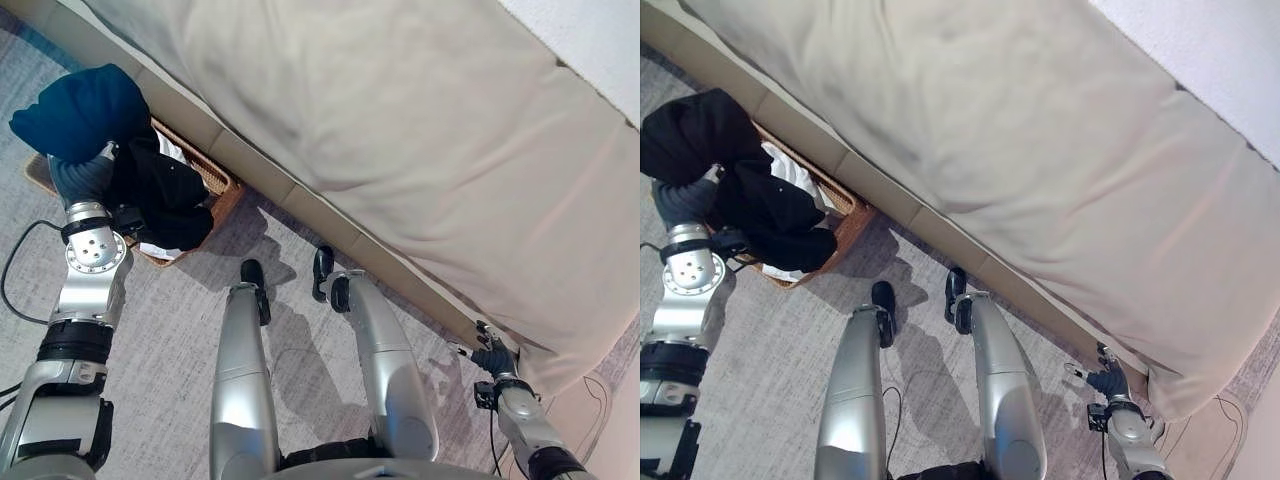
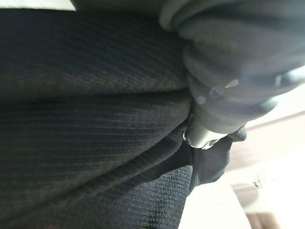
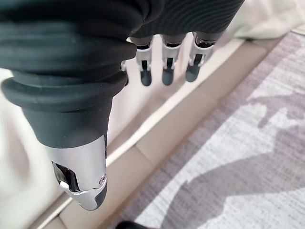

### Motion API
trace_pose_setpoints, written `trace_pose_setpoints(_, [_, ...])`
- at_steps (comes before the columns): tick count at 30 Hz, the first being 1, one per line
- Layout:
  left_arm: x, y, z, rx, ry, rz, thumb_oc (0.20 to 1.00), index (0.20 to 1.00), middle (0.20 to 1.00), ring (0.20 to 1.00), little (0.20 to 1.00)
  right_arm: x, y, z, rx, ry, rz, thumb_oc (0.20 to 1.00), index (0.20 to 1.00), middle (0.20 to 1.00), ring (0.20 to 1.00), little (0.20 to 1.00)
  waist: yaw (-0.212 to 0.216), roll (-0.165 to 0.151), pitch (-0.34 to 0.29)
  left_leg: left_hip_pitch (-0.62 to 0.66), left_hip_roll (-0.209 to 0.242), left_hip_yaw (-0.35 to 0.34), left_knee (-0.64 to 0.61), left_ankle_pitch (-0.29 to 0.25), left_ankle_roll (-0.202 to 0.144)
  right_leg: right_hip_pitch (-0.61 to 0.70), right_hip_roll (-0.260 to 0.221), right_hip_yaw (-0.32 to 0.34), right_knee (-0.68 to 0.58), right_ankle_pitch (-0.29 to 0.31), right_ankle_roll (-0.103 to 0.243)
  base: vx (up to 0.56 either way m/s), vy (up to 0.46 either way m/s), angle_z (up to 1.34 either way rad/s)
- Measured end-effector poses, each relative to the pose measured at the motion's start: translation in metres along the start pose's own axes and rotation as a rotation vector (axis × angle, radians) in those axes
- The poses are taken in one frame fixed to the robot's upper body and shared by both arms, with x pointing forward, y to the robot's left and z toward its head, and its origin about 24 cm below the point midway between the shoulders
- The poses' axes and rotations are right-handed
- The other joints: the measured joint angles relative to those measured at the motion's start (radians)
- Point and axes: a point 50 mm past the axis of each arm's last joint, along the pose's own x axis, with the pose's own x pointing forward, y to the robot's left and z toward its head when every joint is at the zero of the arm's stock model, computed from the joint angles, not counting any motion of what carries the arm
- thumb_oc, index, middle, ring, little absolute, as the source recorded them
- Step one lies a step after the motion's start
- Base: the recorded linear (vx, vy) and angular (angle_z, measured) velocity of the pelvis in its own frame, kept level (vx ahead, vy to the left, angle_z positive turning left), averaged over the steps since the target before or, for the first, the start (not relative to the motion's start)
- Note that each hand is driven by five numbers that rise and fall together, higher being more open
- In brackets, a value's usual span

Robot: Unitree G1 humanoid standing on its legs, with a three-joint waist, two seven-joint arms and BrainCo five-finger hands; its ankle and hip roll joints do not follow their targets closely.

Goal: Pick up clothes into the bucket

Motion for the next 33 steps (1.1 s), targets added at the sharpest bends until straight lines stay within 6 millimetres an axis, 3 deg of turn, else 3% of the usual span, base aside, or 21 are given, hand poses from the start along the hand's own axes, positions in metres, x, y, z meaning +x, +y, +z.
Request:
trace_pose_setpoints(8, [0.023,0.0,0.019,-0.022,-0.042,0.077,0.2,0.2,0.2,0.2,0.2,0.002,0.0,0.012,0.075,-0.059,-0.038,1.0,1.0,1.0,1.0,1.0,-0.011,-0.003,-0.002,-0.216,-0.005,-0.025,0.101,-0.007,0.013,-0.189,-0.014,-0.024,0.074,-0.002,0.001,0.02,0.013,0.01])
trace_pose_setpoints(10, [0.024,0.002,0.015,-0.021,-0.021,0.091,0.2,0.2,0.2,0.2,0.2,0.002,0.0,0.014,0.087,-0.062,-0.043,1.0,1.0,1.0,1.0,1.0,-0.02,-0.003,-0.002,-0.248,-0.007,-0.027,0.123,-0.008,0.017,-0.218,-0.019,-0.027,0.094,-0.002,0.001,0.05,0.023,0.03])
trace_pose_setpoints(12, [0.023,0.004,0.005,-0.03,0.037,0.106,0.398,0.398,0.398,0.398,0.398,0.003,0.002,0.019,0.096,-0.084,-0.041,1.0,1.0,1.0,1.0,1.0,-0.03,-0.003,-0.002,-0.268,-0.011,-0.028,0.145,-0.016,0.027,-0.235,-0.025,-0.028,0.111,-0.007,-0.004,0.04,0.032,0.0])
trace_pose_setpoints(13, [0.023,0.004,0.0,-0.055,0.068,0.122,1.0,1.0,1.0,1.0,1.0,0.003,0.002,0.02,0.102,-0.09,-0.042,1.0,1.0,1.0,1.0,1.0,-0.031,-0.003,-0.002,-0.279,-0.011,-0.025,0.153,-0.02,0.033,-0.246,-0.028,-0.027,0.117,-0.008,-0.004,0.03,0.036,-0.02])
trace_pose_setpoints(25, [0.039,0.007,0.003,-0.154,0.153,0.199,1.0,1.0,1.0,1.0,1.0,0.002,0.011,0.022,0.114,-0.092,-0.021,1.0,1.0,1.0,1.0,1.0,-0.031,-0.005,-0.003,-0.313,-0.022,-0.021,0.146,-0.019,0.041,-0.276,-0.038,-0.025,0.109,-0.006,0.008,0.0,0.009,0.0])
trace_pose_setpoints(33, [0.05,0.01,0.007,-0.326,0.236,0.307,1.0,1.0,1.0,1.0,1.0,0.002,0.015,0.021,0.12,-0.087,-0.009,1.0,1.0,1.0,1.0,1.0,-0.031,-0.005,-0.003,-0.263,-0.029,-0.009,0.095,-0.011,0.045,-0.233,-0.043,-0.019,0.066,0.006,0.01,0.0,0.004,0.0])
